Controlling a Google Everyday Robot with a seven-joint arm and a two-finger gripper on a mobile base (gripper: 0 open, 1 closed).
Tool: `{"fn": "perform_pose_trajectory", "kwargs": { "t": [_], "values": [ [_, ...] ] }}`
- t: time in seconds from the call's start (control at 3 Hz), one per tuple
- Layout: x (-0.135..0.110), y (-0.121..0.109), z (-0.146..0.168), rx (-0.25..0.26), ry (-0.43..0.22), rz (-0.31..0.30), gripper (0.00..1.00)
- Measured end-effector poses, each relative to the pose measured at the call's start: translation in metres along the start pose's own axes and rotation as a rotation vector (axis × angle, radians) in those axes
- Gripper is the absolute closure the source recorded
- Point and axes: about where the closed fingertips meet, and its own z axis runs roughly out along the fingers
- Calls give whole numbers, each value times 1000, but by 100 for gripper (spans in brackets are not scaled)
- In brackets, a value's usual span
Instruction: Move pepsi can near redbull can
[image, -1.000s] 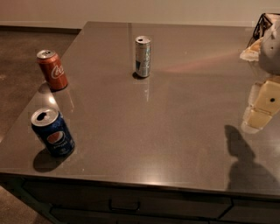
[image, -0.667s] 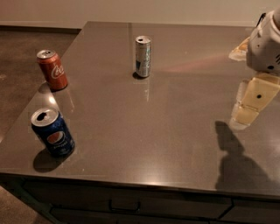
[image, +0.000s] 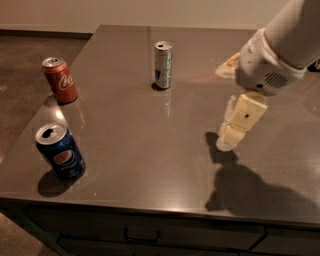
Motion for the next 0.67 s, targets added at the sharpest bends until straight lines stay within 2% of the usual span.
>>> {"fn": "perform_pose_trajectory", "kwargs": {
  "t": [0.33, 0.67],
  "values": [
    [-40, 16, 28, -23, -117, -48, 0],
    [-97, 42, 68, -71, -220, -84, 0]
  ]
}}
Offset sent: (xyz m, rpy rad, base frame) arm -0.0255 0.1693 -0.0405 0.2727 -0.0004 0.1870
